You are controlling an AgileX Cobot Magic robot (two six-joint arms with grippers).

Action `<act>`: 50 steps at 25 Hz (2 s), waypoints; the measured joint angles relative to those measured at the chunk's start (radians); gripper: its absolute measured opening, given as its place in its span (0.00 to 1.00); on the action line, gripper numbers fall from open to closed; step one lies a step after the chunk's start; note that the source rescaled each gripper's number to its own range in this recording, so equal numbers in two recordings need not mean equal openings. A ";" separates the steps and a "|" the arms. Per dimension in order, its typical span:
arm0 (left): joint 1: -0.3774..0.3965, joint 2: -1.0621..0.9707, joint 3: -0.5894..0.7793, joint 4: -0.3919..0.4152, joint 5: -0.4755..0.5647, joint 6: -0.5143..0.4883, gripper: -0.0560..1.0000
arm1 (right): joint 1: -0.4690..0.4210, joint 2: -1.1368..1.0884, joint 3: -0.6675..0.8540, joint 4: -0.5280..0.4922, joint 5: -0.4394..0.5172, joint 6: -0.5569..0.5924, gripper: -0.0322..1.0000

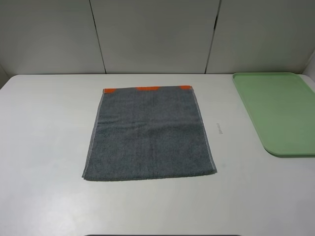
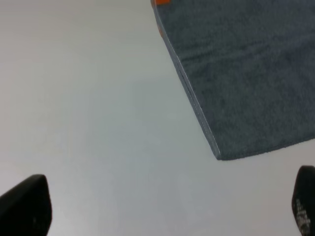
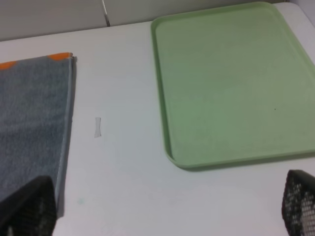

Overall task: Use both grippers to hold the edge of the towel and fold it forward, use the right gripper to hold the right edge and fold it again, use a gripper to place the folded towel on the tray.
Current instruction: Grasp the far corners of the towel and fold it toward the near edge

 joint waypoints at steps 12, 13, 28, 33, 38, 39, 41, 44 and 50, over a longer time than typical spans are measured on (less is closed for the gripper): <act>0.000 0.000 0.000 0.000 0.000 0.000 0.98 | 0.000 0.000 0.000 0.000 0.000 0.000 1.00; 0.000 0.000 0.000 0.000 0.000 0.000 0.98 | 0.000 0.000 0.000 0.000 0.000 0.000 1.00; 0.000 0.000 0.000 0.000 0.000 0.000 0.98 | 0.000 0.000 0.000 0.000 0.000 0.000 1.00; 0.000 0.000 0.000 0.000 0.000 0.000 0.98 | 0.000 0.000 0.000 0.000 0.000 0.000 1.00; 0.000 0.001 -0.001 0.000 0.000 0.000 0.98 | 0.000 0.052 -0.004 0.000 0.001 0.000 1.00; 0.000 0.008 -0.005 0.000 0.001 0.000 0.98 | 0.000 0.078 -0.011 0.000 0.001 0.000 1.00; 0.000 0.048 -0.023 0.001 0.008 0.000 0.98 | 0.000 0.136 -0.033 0.001 0.002 0.000 1.00; 0.000 0.135 -0.057 0.004 0.008 0.000 0.98 | 0.000 0.238 -0.076 0.005 0.002 -0.010 1.00; -0.002 0.329 -0.137 0.004 0.008 0.072 0.98 | 0.000 0.446 -0.172 0.046 0.002 -0.125 1.00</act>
